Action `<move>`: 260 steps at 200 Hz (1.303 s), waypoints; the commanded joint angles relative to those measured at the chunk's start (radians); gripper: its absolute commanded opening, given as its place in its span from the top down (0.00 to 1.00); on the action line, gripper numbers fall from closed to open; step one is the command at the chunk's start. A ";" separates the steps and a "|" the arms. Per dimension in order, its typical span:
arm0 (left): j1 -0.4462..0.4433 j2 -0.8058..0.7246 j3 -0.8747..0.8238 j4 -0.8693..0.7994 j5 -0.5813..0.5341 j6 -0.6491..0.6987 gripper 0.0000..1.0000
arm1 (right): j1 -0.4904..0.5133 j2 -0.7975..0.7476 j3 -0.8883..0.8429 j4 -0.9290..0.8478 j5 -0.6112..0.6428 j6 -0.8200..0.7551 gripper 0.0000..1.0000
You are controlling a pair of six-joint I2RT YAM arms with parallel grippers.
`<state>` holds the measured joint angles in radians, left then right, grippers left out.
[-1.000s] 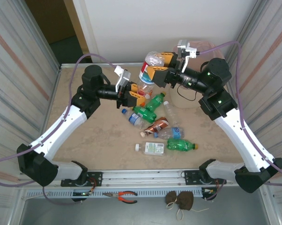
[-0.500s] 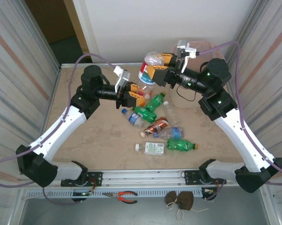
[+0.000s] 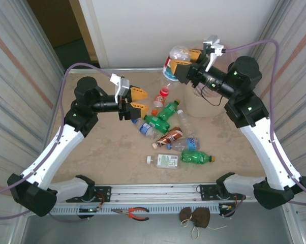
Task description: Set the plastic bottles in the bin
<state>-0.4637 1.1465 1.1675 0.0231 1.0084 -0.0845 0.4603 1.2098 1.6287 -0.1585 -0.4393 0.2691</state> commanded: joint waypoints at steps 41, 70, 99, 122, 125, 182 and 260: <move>0.010 -0.051 -0.019 -0.092 -0.061 0.057 0.37 | -0.260 0.121 0.165 -0.220 0.178 -0.123 0.45; 0.010 -0.049 -0.015 -0.110 -0.077 0.064 0.37 | -0.346 0.213 0.237 -0.337 0.273 -0.201 0.45; 0.010 -0.049 -0.015 -0.113 -0.083 0.069 0.37 | -0.415 0.314 0.347 -0.430 0.331 -0.254 0.45; 0.010 -0.049 -0.018 -0.112 -0.084 0.066 0.37 | -0.459 0.407 0.432 -0.513 0.356 -0.276 0.46; 0.011 -0.048 -0.018 -0.113 -0.085 0.067 0.37 | -0.463 0.421 0.446 -0.525 0.360 -0.281 0.46; 0.010 -0.053 -0.034 -0.110 -0.088 0.064 0.37 | -0.480 0.656 0.664 -0.795 0.457 -0.339 0.46; 0.012 -0.055 -0.039 -0.107 -0.088 0.058 0.37 | -0.499 0.822 0.696 -0.938 0.447 -0.324 0.46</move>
<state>-0.4587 1.1160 1.1336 -0.0856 0.9180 -0.0372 -0.0288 1.9942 2.2894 -1.0275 0.0071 -0.0460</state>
